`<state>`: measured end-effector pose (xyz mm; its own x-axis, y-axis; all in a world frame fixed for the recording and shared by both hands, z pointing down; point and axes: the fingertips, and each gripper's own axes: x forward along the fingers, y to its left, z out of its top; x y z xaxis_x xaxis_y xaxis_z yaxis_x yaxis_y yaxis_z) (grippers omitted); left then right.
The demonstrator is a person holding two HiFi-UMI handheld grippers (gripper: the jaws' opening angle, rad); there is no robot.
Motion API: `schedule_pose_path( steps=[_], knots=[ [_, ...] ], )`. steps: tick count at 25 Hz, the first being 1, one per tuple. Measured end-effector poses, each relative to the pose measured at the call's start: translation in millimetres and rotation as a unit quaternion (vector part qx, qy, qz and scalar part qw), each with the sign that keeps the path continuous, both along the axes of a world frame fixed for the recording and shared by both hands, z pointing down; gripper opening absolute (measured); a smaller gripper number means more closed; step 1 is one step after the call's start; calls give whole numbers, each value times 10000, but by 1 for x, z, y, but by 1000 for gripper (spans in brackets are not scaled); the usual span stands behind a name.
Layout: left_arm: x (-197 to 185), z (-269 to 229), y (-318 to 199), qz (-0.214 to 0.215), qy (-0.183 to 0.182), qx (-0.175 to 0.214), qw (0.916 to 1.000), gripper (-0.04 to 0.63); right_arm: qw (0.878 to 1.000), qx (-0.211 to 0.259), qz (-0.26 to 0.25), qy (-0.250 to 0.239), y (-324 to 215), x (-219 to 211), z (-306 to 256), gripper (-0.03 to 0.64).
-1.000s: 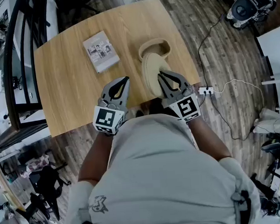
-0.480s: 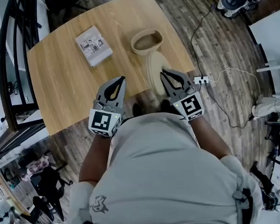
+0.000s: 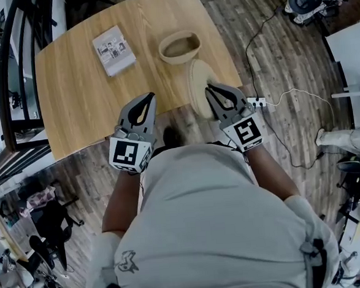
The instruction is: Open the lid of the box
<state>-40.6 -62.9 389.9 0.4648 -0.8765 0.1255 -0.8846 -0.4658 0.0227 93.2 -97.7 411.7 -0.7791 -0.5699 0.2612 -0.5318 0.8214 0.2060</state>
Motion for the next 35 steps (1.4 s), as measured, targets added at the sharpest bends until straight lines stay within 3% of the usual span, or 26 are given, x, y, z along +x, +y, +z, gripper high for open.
schedule_pose_path(
  steps=[14, 21, 35],
  knots=[
    [126, -6, 41, -436, -130, 79, 9989, 6, 9967, 101, -686, -416, 32, 121, -11, 34],
    [154, -6, 78, -914, -221, 79, 9955, 6, 9948, 125, -929, -398, 60, 162, -6, 35],
    [188, -21, 122, -975, 24, 338, 9947, 6, 9917, 136, -1116, -620, 102, 191, -16, 35]
  ],
)
